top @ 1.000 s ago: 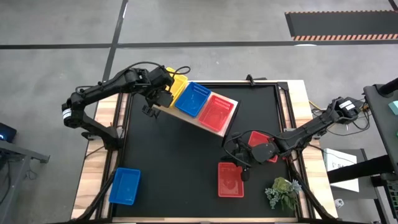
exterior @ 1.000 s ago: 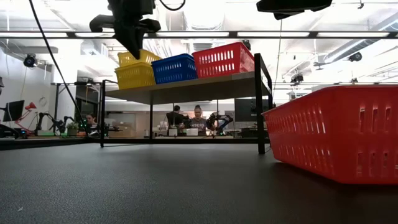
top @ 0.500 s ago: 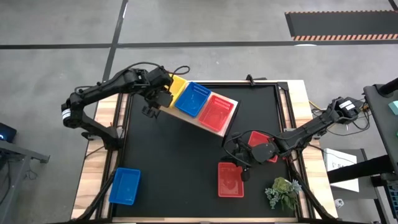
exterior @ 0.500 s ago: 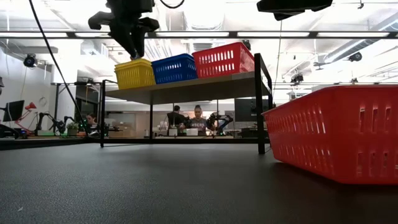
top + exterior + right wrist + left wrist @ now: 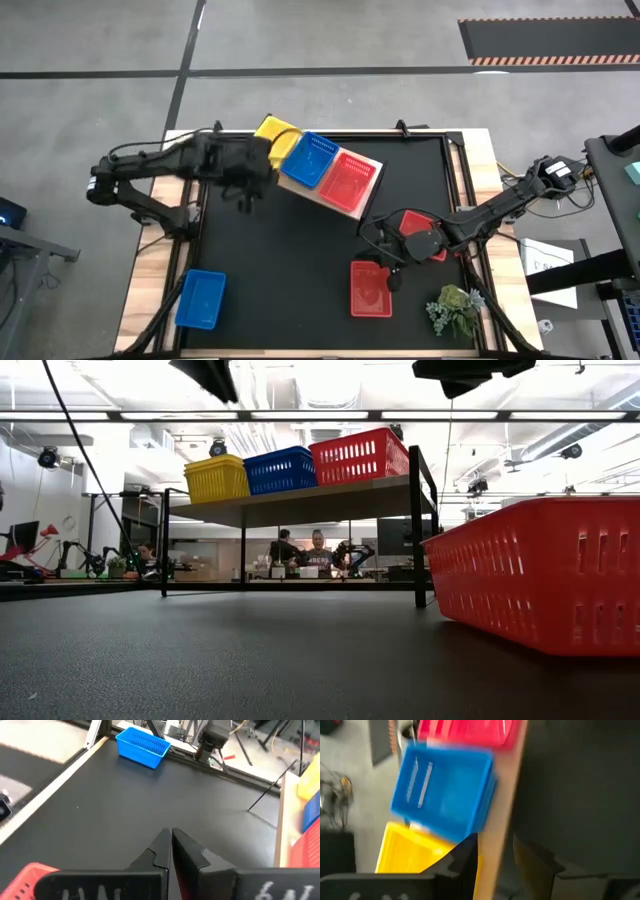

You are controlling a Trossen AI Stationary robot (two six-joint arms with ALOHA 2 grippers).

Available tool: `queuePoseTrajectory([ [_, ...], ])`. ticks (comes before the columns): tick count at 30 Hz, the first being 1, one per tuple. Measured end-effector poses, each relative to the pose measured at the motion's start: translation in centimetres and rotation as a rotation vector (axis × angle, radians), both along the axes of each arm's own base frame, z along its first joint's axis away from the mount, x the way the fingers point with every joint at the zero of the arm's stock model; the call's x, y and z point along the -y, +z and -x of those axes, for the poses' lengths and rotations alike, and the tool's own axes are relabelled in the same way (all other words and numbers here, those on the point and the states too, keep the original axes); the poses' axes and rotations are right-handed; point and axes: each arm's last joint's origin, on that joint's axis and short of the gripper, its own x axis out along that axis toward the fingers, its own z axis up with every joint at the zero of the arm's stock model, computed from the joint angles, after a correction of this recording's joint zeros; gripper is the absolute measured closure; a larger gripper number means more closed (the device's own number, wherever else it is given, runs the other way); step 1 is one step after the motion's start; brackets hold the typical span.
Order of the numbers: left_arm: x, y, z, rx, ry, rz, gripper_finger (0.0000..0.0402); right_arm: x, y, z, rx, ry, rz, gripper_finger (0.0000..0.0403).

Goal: Stack baskets on shelf by color
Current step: Stack the top right red bin on top of the red bin on the shelf

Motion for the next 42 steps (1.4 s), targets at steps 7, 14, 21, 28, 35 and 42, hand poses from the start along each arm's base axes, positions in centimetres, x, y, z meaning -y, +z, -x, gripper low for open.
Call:
queuePoseTrajectory([
  [7,6.1,-2.1,-0.2,0.250,-0.157,0.030,0.0292,0.0,0.0,0.0,-0.009,-0.039,-0.093,0.0394],
  [14,9.5,-4.6,0.5,0.420,-0.211,-0.003,0.0292,-0.3,0.5,0.0,-0.003,-0.052,-0.158,0.0394],
  [21,10.7,-7.4,0.8,0.521,-0.250,0.040,0.0292,-0.8,1.2,-0.1,0.002,-0.010,-0.190,0.0394],
  [28,10.8,-9.1,1.1,0.541,-0.238,0.069,0.0292,-0.8,1.2,0.0,-0.073,-0.059,-0.290,0.0394],
  [35,10.8,-9.4,1.1,0.538,-0.226,0.083,0.0292,-0.6,1.6,0.5,-0.248,-0.184,-0.394,0.0394],
  [42,10.7,-9.3,1.1,0.540,-0.228,0.081,0.0292,-0.7,2.1,1.2,-0.401,-0.200,-0.444,0.0386],
])
